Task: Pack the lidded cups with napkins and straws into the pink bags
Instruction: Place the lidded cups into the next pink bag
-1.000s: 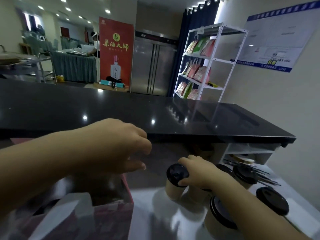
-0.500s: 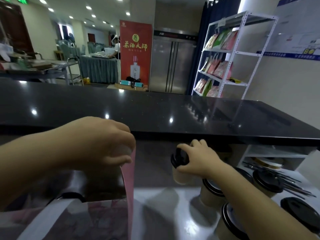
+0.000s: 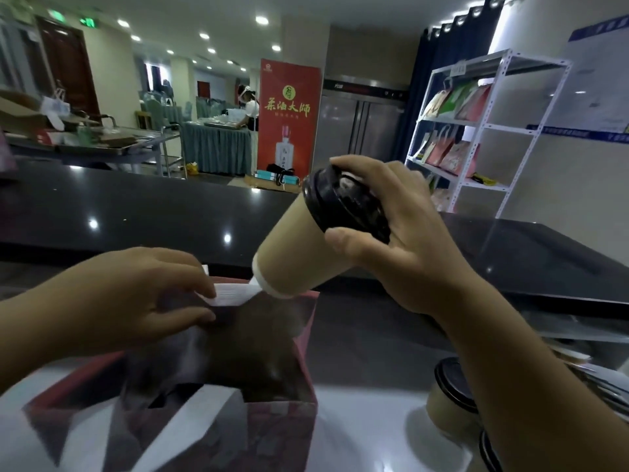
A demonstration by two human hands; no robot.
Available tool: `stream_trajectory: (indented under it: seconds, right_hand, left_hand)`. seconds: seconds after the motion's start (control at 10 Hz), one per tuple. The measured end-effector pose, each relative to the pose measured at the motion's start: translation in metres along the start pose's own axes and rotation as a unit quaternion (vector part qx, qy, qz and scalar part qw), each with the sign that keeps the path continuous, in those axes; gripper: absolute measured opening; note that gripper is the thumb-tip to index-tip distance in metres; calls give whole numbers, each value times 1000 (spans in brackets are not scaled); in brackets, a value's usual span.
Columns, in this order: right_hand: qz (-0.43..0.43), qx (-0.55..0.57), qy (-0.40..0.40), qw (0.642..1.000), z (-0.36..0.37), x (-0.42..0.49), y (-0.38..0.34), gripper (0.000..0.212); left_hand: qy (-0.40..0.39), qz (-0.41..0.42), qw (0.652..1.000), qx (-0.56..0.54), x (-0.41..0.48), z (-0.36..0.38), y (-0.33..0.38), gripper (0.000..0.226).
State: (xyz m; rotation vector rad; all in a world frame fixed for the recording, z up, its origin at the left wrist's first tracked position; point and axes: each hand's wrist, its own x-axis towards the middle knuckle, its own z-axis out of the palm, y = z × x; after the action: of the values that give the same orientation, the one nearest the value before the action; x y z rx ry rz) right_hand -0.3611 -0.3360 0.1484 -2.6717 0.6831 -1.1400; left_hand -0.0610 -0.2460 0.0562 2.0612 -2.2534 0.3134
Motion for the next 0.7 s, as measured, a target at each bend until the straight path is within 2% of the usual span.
stream_trajectory:
  seconds: [0.1, 0.2, 0.3, 0.4, 0.5, 0.6, 0.7]
  right_hand:
    - [-19, 58, -56, 997, 26, 6, -17, 67]
    - [-45, 88, -132, 986, 55, 7, -25, 65]
    - [-65, 67, -210, 973, 79, 2, -28, 67]
    - [-94, -18, -276, 957, 98, 1, -27, 72]
    - [-143, -93, -340, 925, 108, -1, -27, 75]
    - [-178, -135, -392, 892, 111, 0, -27, 73]
    - [-187, -165, -420, 872, 110, 4, -27, 73]
  left_hand:
    - [-2, -9, 997, -74, -24, -18, 3, 28]
    - [4, -12, 996, -92, -48, -24, -2, 34]
    - [15, -16, 997, -77, -59, -27, -5, 37]
    - [-3, -19, 997, -70, -64, -20, -9, 51]
    - [-37, -9, 997, -61, -65, -5, -15, 70]
    - [-85, -15, 995, -56, -66, 0, -16, 92]
    - [-126, -6, 991, -50, -68, -2, -12, 103]
